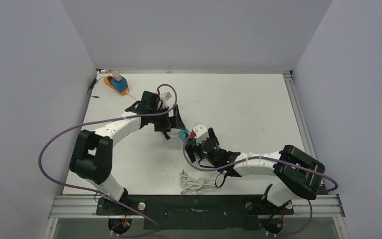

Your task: Pull the plug off the socket

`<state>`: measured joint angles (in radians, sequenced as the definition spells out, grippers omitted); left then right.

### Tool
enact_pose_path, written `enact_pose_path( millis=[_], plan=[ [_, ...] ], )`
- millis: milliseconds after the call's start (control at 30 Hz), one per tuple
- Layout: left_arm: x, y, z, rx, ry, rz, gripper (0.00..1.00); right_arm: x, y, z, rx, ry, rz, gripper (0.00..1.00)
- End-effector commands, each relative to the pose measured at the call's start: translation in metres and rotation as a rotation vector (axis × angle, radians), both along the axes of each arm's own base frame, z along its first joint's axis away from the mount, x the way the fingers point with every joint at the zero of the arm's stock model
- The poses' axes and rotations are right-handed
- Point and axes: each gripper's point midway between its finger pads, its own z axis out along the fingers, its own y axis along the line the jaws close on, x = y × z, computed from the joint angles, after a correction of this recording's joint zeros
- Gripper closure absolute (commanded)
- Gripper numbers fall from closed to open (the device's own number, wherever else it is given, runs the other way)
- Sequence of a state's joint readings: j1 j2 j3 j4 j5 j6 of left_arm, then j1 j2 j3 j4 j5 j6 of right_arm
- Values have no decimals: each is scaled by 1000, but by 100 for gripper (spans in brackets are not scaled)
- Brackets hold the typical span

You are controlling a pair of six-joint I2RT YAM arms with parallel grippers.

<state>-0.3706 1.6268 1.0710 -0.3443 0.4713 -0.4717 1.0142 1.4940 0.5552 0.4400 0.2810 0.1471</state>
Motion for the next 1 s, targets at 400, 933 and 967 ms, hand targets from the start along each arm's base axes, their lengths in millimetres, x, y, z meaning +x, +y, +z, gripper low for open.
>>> enact_pose_path(
  millis=[400, 933, 967],
  plan=[
    [-7, -46, 4, -130, 15, -98, 23, 14, 5, 41, 271, 30, 90, 8],
    [-12, -48, -13, -98, 64, -96, 44, 16, 1, 38, 219, 13, 64, 13],
    [-12, -48, -13, -98, 65, -96, 45, 16, 1, 37, 217, 14, 64, 13]
  ],
)
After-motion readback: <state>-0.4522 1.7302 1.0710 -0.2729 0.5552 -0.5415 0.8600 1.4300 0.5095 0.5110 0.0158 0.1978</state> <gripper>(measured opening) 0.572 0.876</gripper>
